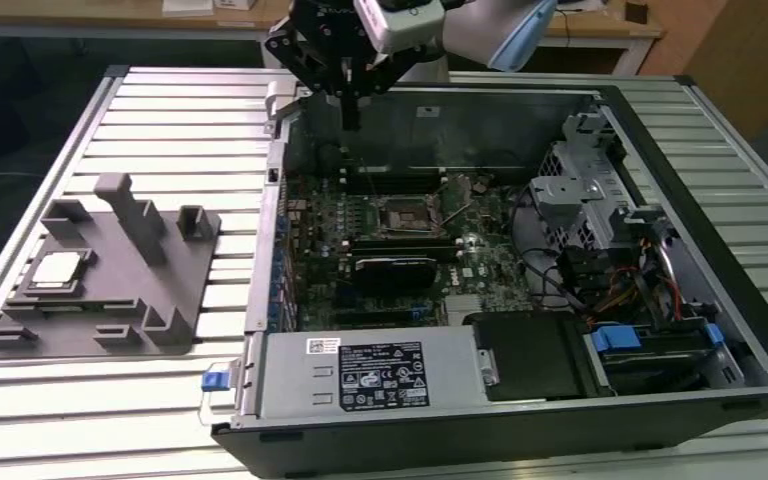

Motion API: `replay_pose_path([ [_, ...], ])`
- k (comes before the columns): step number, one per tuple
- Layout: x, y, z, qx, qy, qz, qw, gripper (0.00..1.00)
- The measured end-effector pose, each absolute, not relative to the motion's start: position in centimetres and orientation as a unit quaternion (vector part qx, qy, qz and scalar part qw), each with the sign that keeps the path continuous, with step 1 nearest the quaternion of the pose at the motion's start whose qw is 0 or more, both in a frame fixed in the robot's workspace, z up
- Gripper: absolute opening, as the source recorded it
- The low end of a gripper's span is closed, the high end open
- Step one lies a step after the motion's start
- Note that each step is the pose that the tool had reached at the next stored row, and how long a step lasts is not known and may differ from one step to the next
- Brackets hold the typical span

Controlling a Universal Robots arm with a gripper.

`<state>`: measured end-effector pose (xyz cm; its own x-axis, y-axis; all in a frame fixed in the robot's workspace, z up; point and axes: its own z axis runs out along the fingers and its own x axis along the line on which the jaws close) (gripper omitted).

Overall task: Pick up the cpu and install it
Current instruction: 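Reach for the cpu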

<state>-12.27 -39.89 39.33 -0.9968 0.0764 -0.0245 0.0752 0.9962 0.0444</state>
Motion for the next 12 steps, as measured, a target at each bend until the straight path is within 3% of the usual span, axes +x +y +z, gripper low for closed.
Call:
replay_pose_path([
  [12,-13.6,-39.9,39.3,0.038,0.999,0.022,0.013,0.11],
])
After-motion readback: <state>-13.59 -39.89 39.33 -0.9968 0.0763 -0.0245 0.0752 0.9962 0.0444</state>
